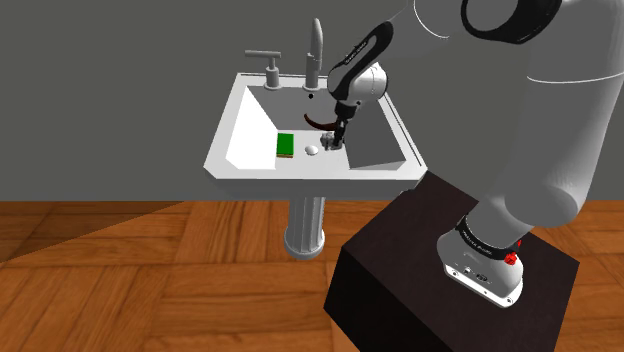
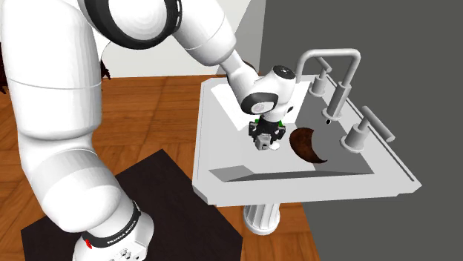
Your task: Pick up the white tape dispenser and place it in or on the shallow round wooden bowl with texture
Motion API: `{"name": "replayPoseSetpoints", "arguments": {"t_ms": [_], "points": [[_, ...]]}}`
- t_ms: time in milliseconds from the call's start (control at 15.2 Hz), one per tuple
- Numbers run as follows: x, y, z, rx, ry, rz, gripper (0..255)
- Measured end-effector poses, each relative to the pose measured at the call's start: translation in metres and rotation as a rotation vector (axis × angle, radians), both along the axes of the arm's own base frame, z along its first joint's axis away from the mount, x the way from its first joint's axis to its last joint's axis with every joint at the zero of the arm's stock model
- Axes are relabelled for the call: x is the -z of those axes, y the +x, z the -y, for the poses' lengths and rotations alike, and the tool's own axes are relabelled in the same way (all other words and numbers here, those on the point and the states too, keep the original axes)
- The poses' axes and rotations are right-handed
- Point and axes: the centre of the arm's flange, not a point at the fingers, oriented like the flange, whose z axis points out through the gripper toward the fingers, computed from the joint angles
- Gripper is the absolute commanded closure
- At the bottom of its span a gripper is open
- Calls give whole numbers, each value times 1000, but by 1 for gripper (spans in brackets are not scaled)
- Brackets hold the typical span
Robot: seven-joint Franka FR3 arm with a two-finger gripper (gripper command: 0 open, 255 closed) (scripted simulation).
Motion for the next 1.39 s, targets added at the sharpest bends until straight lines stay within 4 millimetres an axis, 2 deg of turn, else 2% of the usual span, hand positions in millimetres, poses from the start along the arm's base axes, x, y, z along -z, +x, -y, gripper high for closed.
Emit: {"name": "replayPoseSetpoints", "arguments": {"t_ms": [396, 528, 1386], "points": [[-33, 0, 0, 0, 0, 0, 255], [-37, 5, 4, 0, 0, 0, 255], [-47, 133, 105, 2, 0, 0, 255]]}}
